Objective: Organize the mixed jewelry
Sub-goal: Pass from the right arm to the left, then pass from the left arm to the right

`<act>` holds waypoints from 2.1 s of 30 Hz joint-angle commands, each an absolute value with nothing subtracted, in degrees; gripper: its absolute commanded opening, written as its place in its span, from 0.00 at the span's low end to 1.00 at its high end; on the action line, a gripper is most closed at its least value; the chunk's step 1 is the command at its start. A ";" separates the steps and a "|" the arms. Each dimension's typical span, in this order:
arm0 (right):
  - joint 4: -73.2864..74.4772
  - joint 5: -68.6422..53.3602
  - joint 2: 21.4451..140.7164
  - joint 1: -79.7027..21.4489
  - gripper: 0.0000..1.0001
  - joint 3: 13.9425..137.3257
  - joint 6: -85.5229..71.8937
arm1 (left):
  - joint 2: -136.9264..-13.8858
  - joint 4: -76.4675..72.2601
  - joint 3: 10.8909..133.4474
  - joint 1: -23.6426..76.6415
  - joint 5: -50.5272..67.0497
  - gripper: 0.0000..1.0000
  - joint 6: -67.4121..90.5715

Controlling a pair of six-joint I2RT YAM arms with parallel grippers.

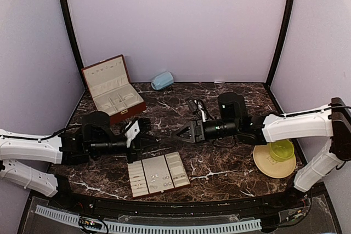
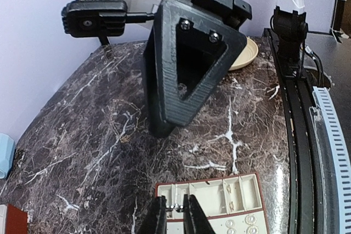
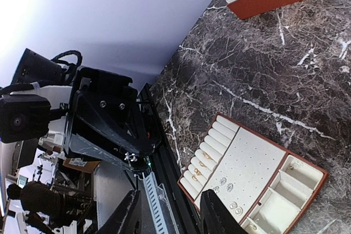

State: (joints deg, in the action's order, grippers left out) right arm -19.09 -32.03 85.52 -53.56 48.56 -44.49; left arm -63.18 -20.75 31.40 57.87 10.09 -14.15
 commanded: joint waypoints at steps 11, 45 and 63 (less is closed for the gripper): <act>-23.22 -40.00 93.44 -57.18 0.31 54.00 -45.03 | -64.91 -2.94 38.28 58.02 14.80 0.13 -26.00; -25.90 -43.32 98.65 -58.88 0.08 55.81 -46.93 | -65.83 -4.65 38.06 58.01 15.51 0.12 -26.20; -37.66 -43.36 97.43 -58.01 0.00 51.51 -51.74 | -63.45 -8.23 35.95 58.01 14.13 0.78 -22.07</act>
